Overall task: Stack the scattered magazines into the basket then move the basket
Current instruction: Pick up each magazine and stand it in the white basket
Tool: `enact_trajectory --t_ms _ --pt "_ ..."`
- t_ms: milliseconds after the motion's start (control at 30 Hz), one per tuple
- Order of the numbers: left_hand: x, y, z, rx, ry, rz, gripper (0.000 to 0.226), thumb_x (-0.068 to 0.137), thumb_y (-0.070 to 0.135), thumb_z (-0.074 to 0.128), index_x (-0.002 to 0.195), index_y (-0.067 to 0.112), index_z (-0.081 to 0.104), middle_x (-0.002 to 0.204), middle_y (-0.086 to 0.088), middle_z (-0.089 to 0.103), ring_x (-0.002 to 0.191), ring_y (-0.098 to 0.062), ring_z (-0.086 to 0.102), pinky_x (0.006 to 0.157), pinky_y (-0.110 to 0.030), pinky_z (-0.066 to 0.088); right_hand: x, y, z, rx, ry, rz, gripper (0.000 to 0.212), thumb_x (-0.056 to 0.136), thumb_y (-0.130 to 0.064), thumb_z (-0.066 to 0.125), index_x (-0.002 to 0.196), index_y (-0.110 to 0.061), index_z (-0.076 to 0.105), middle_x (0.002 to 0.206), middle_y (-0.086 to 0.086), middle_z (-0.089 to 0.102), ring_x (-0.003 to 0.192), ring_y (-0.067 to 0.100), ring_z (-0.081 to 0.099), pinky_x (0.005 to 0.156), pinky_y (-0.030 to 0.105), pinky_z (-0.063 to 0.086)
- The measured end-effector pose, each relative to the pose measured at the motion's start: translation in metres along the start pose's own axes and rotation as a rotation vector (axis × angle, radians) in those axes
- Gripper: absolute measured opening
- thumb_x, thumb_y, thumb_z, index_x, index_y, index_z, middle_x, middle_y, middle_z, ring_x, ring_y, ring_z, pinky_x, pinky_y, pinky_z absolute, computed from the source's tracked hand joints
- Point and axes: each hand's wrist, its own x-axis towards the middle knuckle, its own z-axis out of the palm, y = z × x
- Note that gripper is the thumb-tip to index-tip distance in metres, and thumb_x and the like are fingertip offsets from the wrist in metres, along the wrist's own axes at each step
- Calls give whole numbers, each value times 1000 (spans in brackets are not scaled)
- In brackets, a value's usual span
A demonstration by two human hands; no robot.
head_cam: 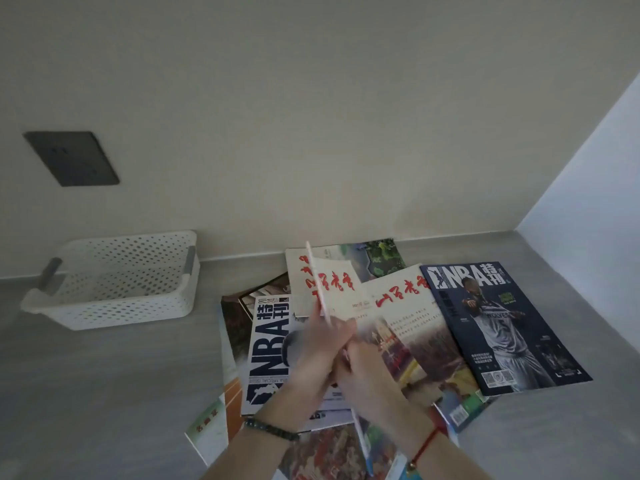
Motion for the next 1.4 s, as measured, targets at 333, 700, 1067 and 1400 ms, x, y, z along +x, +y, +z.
enact_trajectory --t_ms 333,700,1067,1400 --pt "-89 80 -120 242 204 274 18 83 6 54 100 11 60 81 0 76 72 -14 71 55 -20 55 15 -60 35 267 -23 65 80 79 -33 63 138 -35 9 145 -8 26 133 17 30 107 44 35" --pt "-129 261 -246 741 319 621 16 88 21 49 95 32 58 88 19 69 84 0 68 64 -11 52 132 -186 71 430 187 -66 22 80 1 60 75 -21 61 88 6 70 73 21 67 64 33 57" --pt "-39 334 -356 978 624 597 32 86 21 57 114 5 60 117 -12 65 96 -25 64 81 -40 55 244 -238 140 258 450 -106 16 82 -4 60 79 -20 60 79 -3 65 71 16 63 67 28 54" --pt "17 300 -397 900 786 536 19 81 15 64 97 4 66 99 -9 70 70 -5 57 51 -7 40 285 -188 185 274 511 109 10 76 -7 68 85 -10 69 77 1 66 64 7 59 57 13 41"
